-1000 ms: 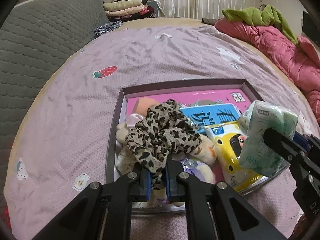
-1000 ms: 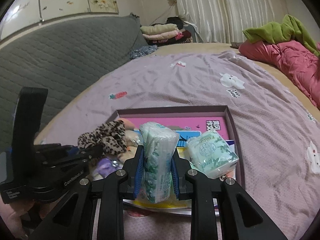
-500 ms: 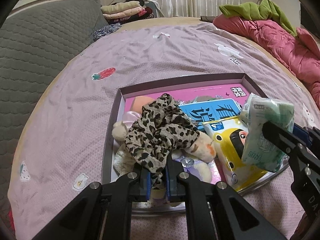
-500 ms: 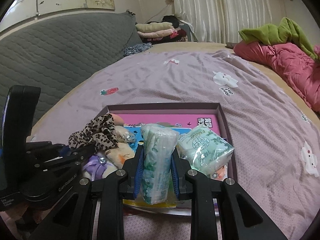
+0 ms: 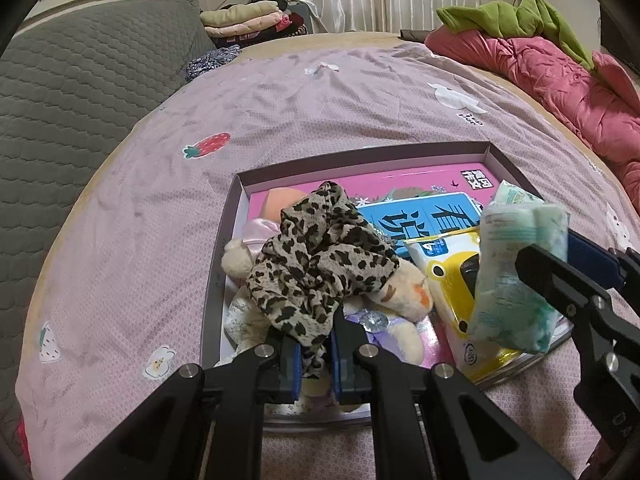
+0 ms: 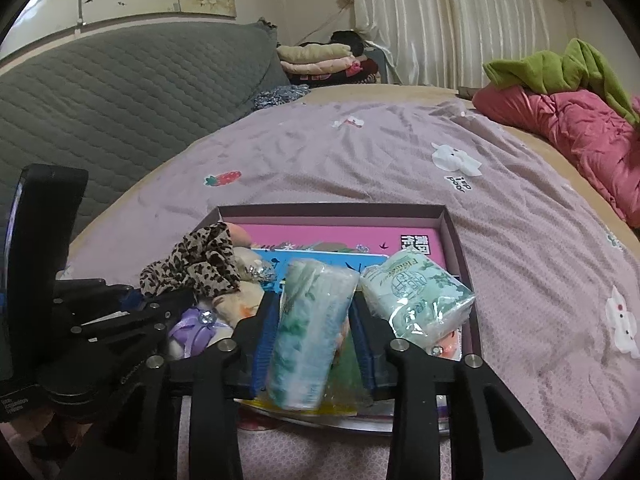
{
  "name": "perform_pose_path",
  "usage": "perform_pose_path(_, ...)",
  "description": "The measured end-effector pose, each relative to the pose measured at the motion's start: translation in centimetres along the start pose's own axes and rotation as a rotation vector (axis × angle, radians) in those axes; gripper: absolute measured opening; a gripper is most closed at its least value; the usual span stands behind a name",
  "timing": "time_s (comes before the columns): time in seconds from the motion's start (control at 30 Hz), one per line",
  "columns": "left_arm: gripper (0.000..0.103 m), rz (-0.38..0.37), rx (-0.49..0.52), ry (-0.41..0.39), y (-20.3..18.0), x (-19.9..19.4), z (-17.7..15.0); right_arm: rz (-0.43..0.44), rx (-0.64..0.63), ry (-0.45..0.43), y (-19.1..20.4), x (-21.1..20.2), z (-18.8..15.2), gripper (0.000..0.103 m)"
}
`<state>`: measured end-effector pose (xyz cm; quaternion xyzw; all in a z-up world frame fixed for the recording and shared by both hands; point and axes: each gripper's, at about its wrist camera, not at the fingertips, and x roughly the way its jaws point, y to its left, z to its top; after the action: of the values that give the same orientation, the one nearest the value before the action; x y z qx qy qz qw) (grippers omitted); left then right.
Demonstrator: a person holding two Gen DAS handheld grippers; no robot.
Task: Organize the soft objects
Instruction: 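Lower the tissue pack into the box and open the right tool while the left tool releases the scrunchie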
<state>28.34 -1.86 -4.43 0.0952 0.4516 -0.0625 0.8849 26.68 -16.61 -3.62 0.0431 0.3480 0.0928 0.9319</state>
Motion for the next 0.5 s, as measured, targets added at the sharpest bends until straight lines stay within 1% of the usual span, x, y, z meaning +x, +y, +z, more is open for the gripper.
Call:
perform_pose_path(0.07, 0.011, 0.001, 0.0, 0.0, 0.0, 0.0, 0.0, 0.0, -0.002, -0.009, 0.1, -0.2, 0.0, 0.053)
perform_pose_path(0.23, 0.011, 0.0, -0.004, 0.011, 0.0, 0.3, 0.0, 0.0, -0.016, -0.039, 0.0, -0.8, 0.3, 0.061)
perform_pose_path(0.43, 0.012, -0.014, -0.021, 0.026, 0.2, 0.7, 0.0, -0.009, 0.016, -0.121, -1.0, -2.5, 0.7, 0.066)
perform_pose_path(0.5, 0.012, -0.017, -0.021, 0.026, 0.3, 0.8, 0.0, -0.014, 0.028, -0.133, -1.3, -2.8, 0.8, 0.067)
